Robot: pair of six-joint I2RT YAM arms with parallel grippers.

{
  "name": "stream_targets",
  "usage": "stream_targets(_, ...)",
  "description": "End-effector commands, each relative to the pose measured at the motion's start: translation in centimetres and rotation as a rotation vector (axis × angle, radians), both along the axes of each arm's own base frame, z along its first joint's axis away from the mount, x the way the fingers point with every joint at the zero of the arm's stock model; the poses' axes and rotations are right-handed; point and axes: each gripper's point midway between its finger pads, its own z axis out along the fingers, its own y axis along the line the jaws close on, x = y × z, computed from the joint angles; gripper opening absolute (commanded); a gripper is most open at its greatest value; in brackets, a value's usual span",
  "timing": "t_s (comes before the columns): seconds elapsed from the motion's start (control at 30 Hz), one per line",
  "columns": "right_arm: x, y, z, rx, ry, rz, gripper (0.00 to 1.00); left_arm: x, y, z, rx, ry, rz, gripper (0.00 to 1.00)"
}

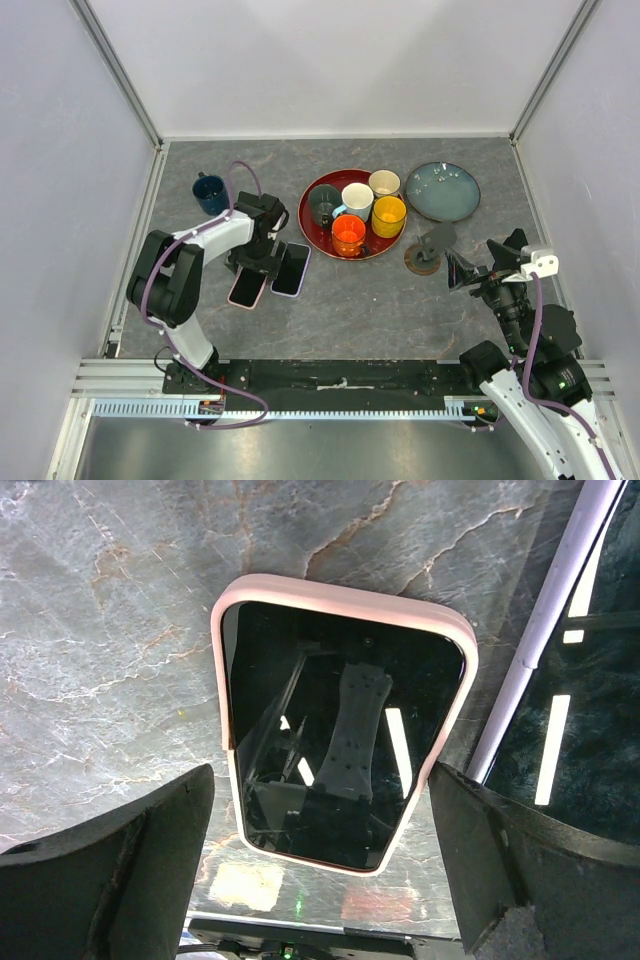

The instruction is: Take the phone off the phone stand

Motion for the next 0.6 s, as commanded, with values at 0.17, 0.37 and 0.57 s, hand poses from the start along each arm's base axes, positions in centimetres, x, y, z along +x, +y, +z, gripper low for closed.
stream_targets(0.17, 0.3, 0.0, 0.4, 0.006, -0.004, -0.006, 0.98, 1.2, -0.8, 3.2, -0.079, -0.133, -0.011, 0.98)
stream_targets(0.37, 1.2, 0.6, 0.7, -0.042, 0.115, -0.002, 0.98, 2.4, -1.8, 9.1, -0.219, -0.388, -0.020, 0.99)
stream_targets(0.57, 1.9, 0.7, 2.3, -0.128, 0.224, -0.013, 0.98, 2.3, -2.3, 16.8, -0.406, -0.738, -0.020, 1.00)
